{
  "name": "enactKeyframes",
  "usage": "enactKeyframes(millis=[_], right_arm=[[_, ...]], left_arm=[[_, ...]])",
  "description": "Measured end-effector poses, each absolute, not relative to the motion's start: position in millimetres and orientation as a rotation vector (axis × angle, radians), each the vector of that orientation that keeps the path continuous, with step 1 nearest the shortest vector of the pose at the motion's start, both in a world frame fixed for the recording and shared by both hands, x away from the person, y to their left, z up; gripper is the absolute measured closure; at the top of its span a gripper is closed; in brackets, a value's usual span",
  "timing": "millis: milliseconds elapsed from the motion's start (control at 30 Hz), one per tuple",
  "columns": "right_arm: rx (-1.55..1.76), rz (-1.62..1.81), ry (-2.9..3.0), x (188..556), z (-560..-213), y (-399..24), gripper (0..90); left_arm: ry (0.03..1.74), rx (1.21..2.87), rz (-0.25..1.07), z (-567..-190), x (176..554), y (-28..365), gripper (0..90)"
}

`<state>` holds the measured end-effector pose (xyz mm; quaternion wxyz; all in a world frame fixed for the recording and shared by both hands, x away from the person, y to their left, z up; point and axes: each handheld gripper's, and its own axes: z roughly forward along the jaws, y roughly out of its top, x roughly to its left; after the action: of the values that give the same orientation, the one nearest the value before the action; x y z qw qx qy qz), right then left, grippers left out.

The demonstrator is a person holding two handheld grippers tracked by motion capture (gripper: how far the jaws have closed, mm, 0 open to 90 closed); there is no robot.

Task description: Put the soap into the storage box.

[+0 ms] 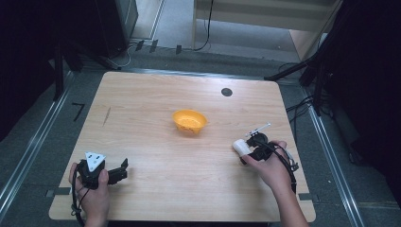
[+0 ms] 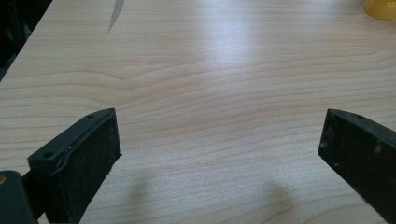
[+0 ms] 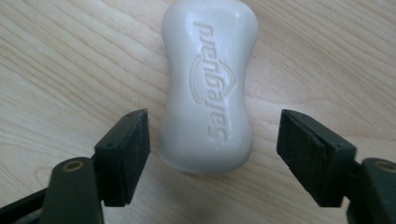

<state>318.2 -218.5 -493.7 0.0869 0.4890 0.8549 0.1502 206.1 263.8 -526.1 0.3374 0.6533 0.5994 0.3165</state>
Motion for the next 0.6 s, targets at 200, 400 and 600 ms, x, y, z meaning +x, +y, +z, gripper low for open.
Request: enactKeyframes(millis=[200,400,600], right_arm=[[1.472,0.451,2.556,328,-493,-213,30.9],[1.476,0.448,2.574,334,-494,-208,33.4],[1.485,0.431,2.567,341,-493,-206,35.4]], left_arm=[[1.564,1.695,0.821,-526,206,265,0.0],[1.564,1.695,0.820,-526,206,265,0.0],[1.564,1.694,0.819,-526,206,265,0.0]])
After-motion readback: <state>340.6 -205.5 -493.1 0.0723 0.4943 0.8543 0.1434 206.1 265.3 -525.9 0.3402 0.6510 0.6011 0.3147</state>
